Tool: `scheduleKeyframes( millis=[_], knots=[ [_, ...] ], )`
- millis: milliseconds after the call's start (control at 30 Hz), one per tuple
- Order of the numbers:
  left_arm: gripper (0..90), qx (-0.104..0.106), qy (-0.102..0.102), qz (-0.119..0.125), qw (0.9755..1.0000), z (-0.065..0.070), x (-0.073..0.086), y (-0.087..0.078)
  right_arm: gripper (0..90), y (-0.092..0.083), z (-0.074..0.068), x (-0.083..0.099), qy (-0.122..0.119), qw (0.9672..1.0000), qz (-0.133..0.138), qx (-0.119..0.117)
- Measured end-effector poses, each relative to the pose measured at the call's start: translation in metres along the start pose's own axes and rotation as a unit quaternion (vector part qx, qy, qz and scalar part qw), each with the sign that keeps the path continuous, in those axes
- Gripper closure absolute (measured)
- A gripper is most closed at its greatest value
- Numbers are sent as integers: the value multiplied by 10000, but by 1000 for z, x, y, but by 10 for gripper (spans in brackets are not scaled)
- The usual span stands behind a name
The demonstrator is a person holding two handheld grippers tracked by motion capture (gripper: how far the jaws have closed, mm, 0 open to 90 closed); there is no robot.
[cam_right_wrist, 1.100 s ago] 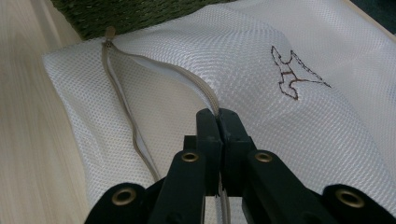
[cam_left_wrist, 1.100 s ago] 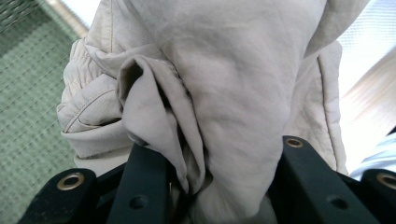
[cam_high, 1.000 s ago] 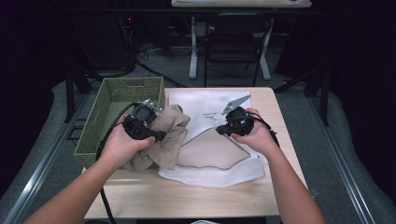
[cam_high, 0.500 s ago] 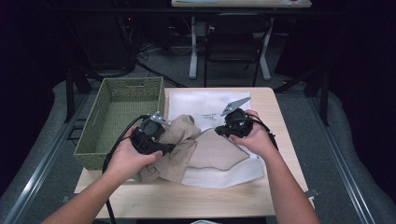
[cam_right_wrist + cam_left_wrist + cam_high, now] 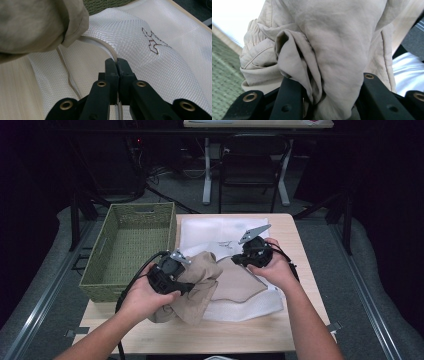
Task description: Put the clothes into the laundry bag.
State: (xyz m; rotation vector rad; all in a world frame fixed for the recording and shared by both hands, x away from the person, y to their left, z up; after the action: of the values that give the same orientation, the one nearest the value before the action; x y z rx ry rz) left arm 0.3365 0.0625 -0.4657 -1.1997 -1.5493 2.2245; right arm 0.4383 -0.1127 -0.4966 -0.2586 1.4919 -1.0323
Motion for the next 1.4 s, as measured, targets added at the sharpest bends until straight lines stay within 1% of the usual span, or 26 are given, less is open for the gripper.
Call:
scheduleKeyframes(
  millis=[133,367,433,533,567,667,767,833,867,900,967,1000,1067,1167,1300,1367,1400],
  knots=[
    [678,84,20,-26,10000,6,5,5,883,1,-1,0,-31,10000,-25,27],
    [678,177,-18,-56,9998,7,11,14,883,2,-2,0,-59,10000,-42,6],
    [678,196,38,-69,9998,9,11,16,883,2,-2,-1,-69,10000,-35,8],
    [678,303,62,-63,9995,15,11,21,883,3,-2,-1,-45,10000,-30,2],
    [678,346,79,-94,9993,16,11,24,883,3,-2,-1,-44,10000,-31,-10],
    [678,388,96,-168,9991,17,11,34,883,5,-2,0,-37,10000,-43,-22],
    [678,394,160,-215,9989,19,9,44,883,6,-2,0,-15,10000,-24,-52],
    [678,397,214,-210,9988,21,7,50,883,6,-2,1,13,10000,-25,-47],
    [678,403,265,-205,9986,23,4,55,883,5,-2,1,32,10000,-16,-56],
    [678,403,265,-205,9986,23,4,55,883,5,-2,1,32,10000,-16,-56],
    [678,454,293,-196,9983,27,1,60,883,4,0,0,40,10000,26,-48],
    [678,490,340,-227,9980,29,0,62,883,4,0,0,42,10000,30,-45],
    [678,569,352,-266,9974,34,-2,68,883,3,0,0,64,10000,51,-52],
    [678,472,484,-349,9971,35,-4,78,883,2,0,-1,40,10000,66,-36],
    [678,511,419,-327,9973,35,-9,84,883,2,-1,0,10,10000,34,-2],
    [678,521,383,-296,9975,36,-11,87,883,1,-1,-1,-3,10000,59,4],
    [678,513,403,-286,9975,37,-11,88,883,1,-2,-2,11,10000,60,3]
  ],
)
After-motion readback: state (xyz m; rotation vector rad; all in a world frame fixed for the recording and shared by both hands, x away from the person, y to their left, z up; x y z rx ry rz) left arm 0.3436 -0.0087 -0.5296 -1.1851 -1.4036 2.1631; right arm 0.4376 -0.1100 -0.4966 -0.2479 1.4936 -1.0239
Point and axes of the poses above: each handheld gripper's, and its own axes: y roughly forward along the jaws, x roughly out of its underside, z roughly to its right, the point moved 9 cm from there along y, roughly forward along the jaws, and after that the axes turned 10 degrees about -y, right-handed, at the moved point
